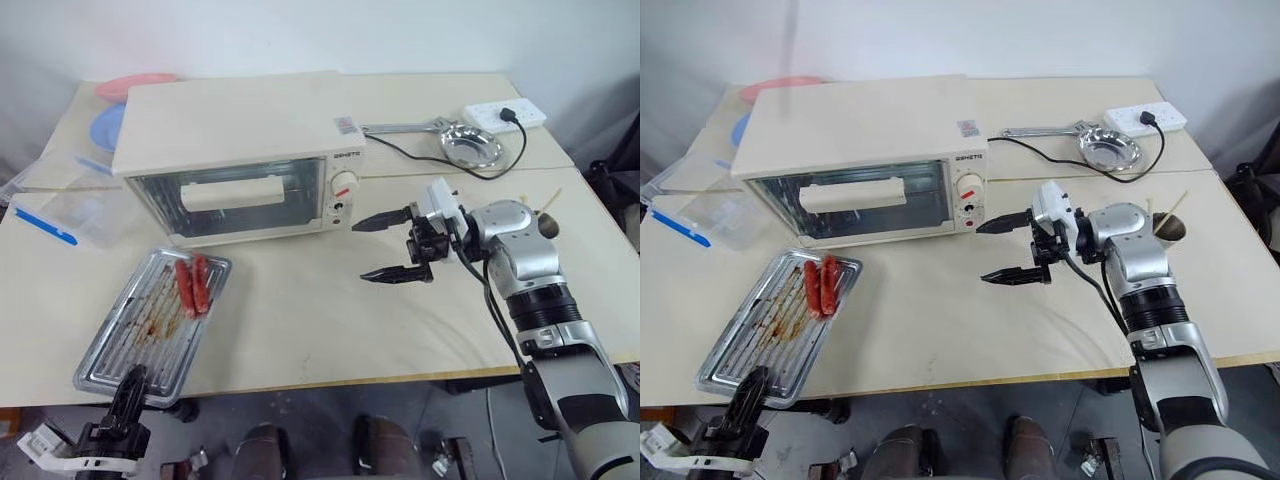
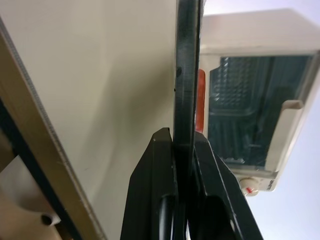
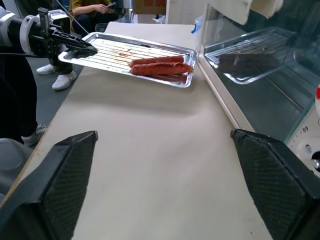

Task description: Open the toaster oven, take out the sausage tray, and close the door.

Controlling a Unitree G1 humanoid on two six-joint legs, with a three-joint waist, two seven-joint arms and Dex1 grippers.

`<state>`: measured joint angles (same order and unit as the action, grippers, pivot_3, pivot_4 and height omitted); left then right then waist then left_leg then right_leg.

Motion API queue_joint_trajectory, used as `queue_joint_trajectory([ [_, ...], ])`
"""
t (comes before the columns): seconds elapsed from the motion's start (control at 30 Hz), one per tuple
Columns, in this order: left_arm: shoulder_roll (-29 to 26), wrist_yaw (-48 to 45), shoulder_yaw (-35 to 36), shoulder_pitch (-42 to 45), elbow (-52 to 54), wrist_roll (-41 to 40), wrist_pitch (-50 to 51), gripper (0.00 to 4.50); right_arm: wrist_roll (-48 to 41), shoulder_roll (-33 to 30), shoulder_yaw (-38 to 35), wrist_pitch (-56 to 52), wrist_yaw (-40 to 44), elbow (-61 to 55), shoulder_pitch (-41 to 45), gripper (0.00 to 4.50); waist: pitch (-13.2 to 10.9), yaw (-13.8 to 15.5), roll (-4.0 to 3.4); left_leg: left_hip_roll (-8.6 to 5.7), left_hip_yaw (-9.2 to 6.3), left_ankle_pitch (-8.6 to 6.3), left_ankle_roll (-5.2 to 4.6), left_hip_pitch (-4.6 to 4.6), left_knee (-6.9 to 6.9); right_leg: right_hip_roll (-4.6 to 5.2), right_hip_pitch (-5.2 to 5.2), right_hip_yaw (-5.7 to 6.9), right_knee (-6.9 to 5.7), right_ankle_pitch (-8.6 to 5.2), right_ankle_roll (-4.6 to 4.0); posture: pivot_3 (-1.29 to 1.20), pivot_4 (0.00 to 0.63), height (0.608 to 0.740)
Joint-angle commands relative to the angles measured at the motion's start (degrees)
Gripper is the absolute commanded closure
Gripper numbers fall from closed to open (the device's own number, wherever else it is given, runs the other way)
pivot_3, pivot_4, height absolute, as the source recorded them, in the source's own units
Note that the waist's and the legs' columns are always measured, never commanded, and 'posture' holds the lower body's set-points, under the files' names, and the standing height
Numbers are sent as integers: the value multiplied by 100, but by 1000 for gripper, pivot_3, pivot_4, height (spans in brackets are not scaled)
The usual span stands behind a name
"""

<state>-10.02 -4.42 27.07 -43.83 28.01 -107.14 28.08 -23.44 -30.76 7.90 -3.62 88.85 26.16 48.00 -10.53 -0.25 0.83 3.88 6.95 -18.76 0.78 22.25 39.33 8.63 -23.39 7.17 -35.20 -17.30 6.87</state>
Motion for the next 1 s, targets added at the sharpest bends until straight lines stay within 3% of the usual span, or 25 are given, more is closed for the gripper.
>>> queue_joint_trajectory([
  [0.03,-242,64,-111,264,175,-167,219,4500,-97,-76,-269,198,244,-28,45,28,0,35,0,0,-1,0,0,1,1,0,-1,1,-2,0,0,0,150,740],
  [0.73,-780,132,-711,127,517,-105,904,4500,-183,-216,-375,-74,311,-300,-89,28,0,-93,0,1,11,-4,3,-4,-3,-2,-8,-15,-4,2,4,0,150,740],
  [1.0,-1611,7,-841,543,319,-185,1365,4500,-720,-655,15,-167,365,-346,-167,28,-2,-126,-4,1,10,-4,3,-5,-3,-2,-9,-17,-6,2,3,0,150,740],
])
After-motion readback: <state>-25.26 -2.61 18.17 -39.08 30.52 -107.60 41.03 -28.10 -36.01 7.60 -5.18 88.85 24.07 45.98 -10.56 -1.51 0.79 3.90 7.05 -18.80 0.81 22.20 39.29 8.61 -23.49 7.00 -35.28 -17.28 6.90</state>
